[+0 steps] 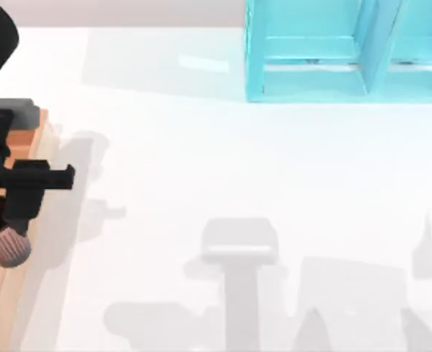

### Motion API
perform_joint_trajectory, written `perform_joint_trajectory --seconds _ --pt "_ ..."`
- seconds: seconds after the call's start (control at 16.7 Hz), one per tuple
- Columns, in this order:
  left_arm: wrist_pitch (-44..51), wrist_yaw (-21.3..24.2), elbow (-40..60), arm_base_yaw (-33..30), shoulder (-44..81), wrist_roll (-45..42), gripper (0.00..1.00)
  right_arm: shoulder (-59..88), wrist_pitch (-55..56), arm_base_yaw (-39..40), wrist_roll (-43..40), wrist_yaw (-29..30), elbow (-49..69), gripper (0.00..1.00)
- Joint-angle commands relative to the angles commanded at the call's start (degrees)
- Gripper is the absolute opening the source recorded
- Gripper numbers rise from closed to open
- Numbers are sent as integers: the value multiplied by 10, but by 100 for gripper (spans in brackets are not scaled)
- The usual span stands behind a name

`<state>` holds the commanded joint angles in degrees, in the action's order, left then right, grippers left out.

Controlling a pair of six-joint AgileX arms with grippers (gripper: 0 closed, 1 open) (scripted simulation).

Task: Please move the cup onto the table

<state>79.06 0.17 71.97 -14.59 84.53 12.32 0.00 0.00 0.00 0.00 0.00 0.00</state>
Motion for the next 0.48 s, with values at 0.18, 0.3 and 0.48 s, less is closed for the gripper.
perform_joint_trajectory --seconds 0.18,0.3,0.48 --pt "30 -1 127 -80 103 77 0 0 0 0 0 0 0 100" --pt "51 -1 227 -141 175 137 0 0 0 0 0 0 0 100" --pt "76 -2 360 -236 283 230 0 0 0 0 0 0 0 100"
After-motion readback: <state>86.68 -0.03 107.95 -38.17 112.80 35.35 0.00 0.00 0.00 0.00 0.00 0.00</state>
